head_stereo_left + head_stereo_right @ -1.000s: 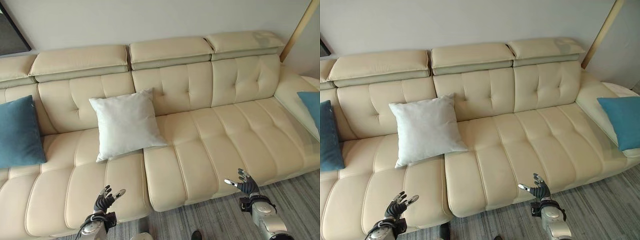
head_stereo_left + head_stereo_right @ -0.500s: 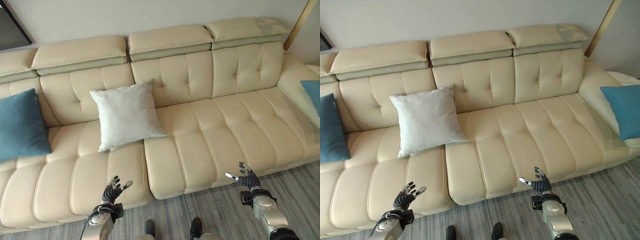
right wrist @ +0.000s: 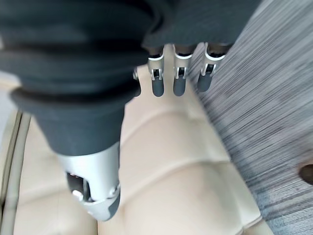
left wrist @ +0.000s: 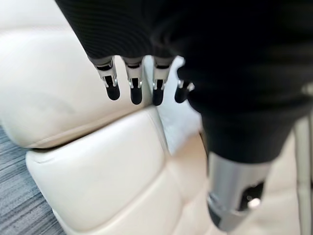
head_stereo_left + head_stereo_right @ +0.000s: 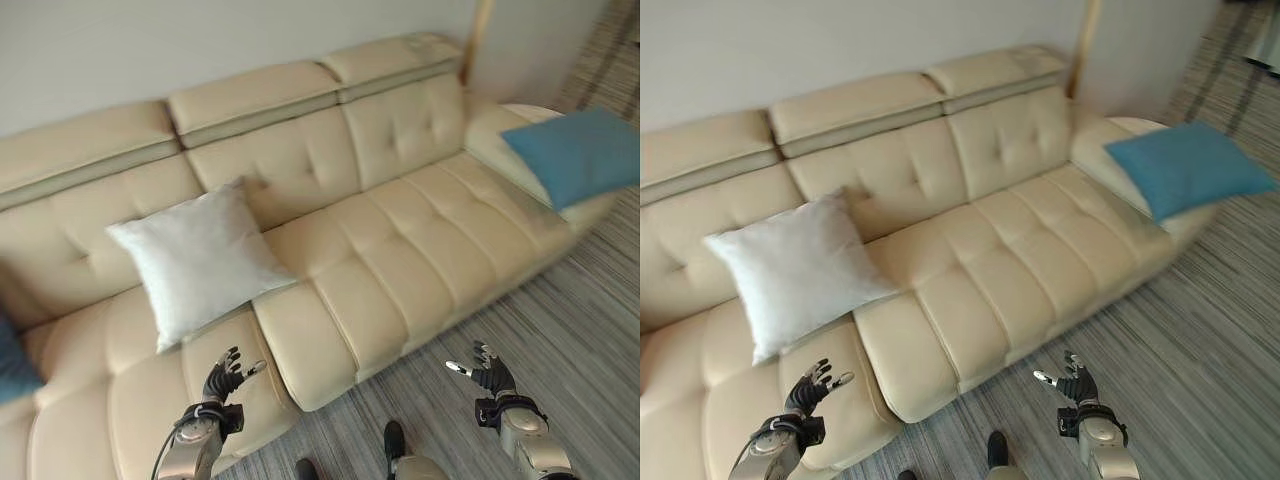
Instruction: Pick up all the scattered cushions and arrange them neatly on the sofa.
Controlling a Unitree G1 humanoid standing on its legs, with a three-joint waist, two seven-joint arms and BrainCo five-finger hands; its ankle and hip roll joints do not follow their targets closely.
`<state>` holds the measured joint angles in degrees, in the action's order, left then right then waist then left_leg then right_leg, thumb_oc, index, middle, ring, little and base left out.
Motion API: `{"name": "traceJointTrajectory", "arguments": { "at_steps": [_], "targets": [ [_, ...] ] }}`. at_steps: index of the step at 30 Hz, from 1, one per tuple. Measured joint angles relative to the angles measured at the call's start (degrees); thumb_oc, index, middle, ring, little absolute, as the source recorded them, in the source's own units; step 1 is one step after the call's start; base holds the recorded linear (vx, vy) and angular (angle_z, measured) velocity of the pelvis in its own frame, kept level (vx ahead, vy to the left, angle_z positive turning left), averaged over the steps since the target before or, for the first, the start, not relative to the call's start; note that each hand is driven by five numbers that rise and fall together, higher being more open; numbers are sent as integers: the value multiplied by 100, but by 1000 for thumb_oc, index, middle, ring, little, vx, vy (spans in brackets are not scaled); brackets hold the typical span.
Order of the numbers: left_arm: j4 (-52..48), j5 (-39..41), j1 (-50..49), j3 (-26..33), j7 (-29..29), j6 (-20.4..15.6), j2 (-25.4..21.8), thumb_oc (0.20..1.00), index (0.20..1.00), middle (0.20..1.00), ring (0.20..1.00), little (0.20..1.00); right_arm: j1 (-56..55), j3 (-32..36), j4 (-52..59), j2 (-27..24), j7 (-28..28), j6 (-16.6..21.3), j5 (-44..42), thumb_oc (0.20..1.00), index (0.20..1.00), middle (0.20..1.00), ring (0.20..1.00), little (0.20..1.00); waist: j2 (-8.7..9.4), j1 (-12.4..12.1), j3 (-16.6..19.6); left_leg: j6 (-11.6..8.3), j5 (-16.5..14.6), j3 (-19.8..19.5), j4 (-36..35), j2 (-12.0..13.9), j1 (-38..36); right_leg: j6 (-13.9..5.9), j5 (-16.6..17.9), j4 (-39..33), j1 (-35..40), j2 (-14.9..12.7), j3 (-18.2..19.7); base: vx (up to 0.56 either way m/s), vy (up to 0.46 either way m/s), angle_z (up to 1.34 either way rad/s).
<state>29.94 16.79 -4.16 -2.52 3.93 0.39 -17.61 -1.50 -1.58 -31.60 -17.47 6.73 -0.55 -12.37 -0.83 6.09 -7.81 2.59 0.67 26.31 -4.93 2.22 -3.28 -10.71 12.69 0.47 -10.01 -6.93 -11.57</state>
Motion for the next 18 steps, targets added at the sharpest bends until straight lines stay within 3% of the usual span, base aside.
{"name": "traceJointTrajectory", "arguments": {
  "at_steps": [1, 2, 3, 4, 6, 7, 8, 10, 11, 12, 13, 14, 15, 16, 17, 18],
  "targets": [
    [-32, -21, 83, -9, -35, -14, 28, 1000, 1000, 1000, 1000, 1000, -241, 56, -58, -147, 18, -146, 2, 1000, 1000, 1000, 1000, 1000, -9, 207, 6, -11, -48, 131, -4, -79, 9, 150, -685, 954, -78, -644, -794, 117, -100, -171],
    [-54, -32, 133, 8, -45, -10, 21, 1000, 1000, 1000, 1000, 1000, -334, 53, -60, -190, 9, -153, 10, 1000, 1000, 1000, 1000, 1000, -20, 221, -19, -29, -48, 224, -8, -70, 17, 20, -912, 1125, 51, -874, -971, 177, -189, -115],
    [-46, -47, 8, 30, -40, 8, -2, 1000, 1000, 1000, 1000, 1000, -350, 3, -61, -193, -2, -155, 27, 1000, 1000, 1000, 1000, 1000, 1, 159, -41, -77, -53, 379, -2, -47, 9, -199, -1073, 1013, 133, -1067, -1460, 165, -233, -122],
    [-31, -47, -52, 33, -43, 23, -29, 1000, 1000, 1000, 1000, 1000, -243, 2, -78, -198, 1, -151, 70, 1000, 1000, 1000, 1000, 1000, 58, 89, -52, -136, -50, 597, -3, -32, 4, -258, -1149, 899, 45, -1188, -1934, 246, -283, -143],
    [-17, -49, -43, -22, -92, 48, -1, 1000, 1000, 1000, 1000, 1000, -48, 30, -187, -255, 8, -181, 117, 1000, 1000, 1000, 1000, 1000, -88, 104, -91, -359, -23, 917, 21, 200, 11, -56, -1022, 844, 5, -1247, -2791, 302, -329, -114],
    [-17, -51, 27, -4, -107, 61, -14, 1000, 1000, 1000, 1000, 1000, -88, 26, -176, -277, 9, -216, 117, 1000, 1000, 1000, 1000, 1000, -112, 107, -75, -487, -9, 887, 83, 313, -3, 62, -840, 841, 98, -1208, -3024, 297, -375, -50],
    [-10, -53, 200, -34, -109, 64, 42, 1000, 1000, 1000, 1000, 1000, -183, 23, -208, -351, 10, -226, 115, 1000, 1000, 1000, 1000, 1000, -171, 175, -60, -657, 12, 731, 194, 544, -66, 340, -913, 823, 223, -916, -2941, 390, -489, -1],
    [6, -45, 385, -180, -104, 40, 138, 1000, 1000, 1000, 1000, 1000, -224, -3, -205, -405, 7, -214, 110, 1000, 1000, 1000, 1000, 1000, -167, 190, -23, -902, -44, 562, 751, 991, -29, 837, -1413, 1121, 262, -618, -2878, 404, -469, -13],
    [95, -42, 345, -193, -101, 30, 138, 1000, 1000, 1000, 1000, 1000, -114, -29, -214, -296, 5, -225, 108, 1000, 1000, 1000, 1000, 1000, -46, 115, 34, -968, -65, 401, 1664, 1370, 174, 1026, -1641, 1124, 307, -364, -2646, 387, -376, -117],
    [182, -42, 36, -193, -72, 46, 147, 1000, 1000, 1000, 1000, 1000, 0, -216, -42, -237, 0, -189, 106, 1000, 1000, 1000, 1000, 1000, 76, 68, 151, -1072, 281, -208, 3249, 1850, 644, 1155, -1728, 836, 575, -53, -2270, 423, -331, -210],
    [177, 10, -219, -314, -65, 48, 272, 1000, 1000, 1000, 1000, 1000, 19, -353, 143, -255, -3, -171, 107, 1000, 1000, 1000, 1000, 1000, -24, -71, 309, -1114, 858, -1170, 5153, 2025, 1480, 1569, -1846, 541, 911, 355, -1828, 441, -165, -176],
    [153, 27, -240, -370, -61, 41, 323, 1000, 1000, 1000, 1000, 1000, -30, -418, 163, -257, -6, -171, 107, 1000, 1000, 1000, 1000, 1000, -2, -59, 342, -1033, 675, -1371, 5463, 1715, 1921, 1713, -1896, 469, 1029, 411, -1749, 396, -48, -119],
    [-41, 33, -336, -367, -41, 37, 363, 1000, 1000, 1000, 1000, 1000, -88, -424, 191, -220, -19, -186, 107, 1000, 1000, 1000, 1000, 1000, 48, -90, 347, -922, 399, -1694, 5214, 1157, 2252, 1670, -1958, 433, 1095, 459, -1541, 337, 41, -92],
    [-284, 55, -462, -364, -16, -21, 392, 1000, 1000, 1000, 1000, 1000, -34, -412, 280, -134, -35, -193, 107, 1000, 1000, 1000, 1000, 1000, 172, -304, 313, -533, -210, -2391, 3450, 237, 2356, 1575, -1978, 405, 1081, 390, -1002, 262, 85, -171],
    [-128, 55, -495, -367, -16, 20, 457, 1000, 1000, 1000, 1000, 1000, 117, -481, 244, -158, -66, -184, 107, 1000, 1000, 1000, 1000, 1000, 260, -552, 161, -478, -152, -2585, 1571, -191, 2330, 1381, -1778, 91, 1339, 378, -731, 338, 61, -194],
    [17, 56, -573, -365, -11, 34, 459, 1000, 1000, 1000, 1000, 1000, 95, -575, 227, -164, -72, -185, 108, 1000, 1000, 1000, 1000, 1000, 220, -573, 139, -517, 21, -2673, 680, -440, 2379, 1297, -1819, -162, 1787, 447, -607, 313, 61, -176]
  ]
}}
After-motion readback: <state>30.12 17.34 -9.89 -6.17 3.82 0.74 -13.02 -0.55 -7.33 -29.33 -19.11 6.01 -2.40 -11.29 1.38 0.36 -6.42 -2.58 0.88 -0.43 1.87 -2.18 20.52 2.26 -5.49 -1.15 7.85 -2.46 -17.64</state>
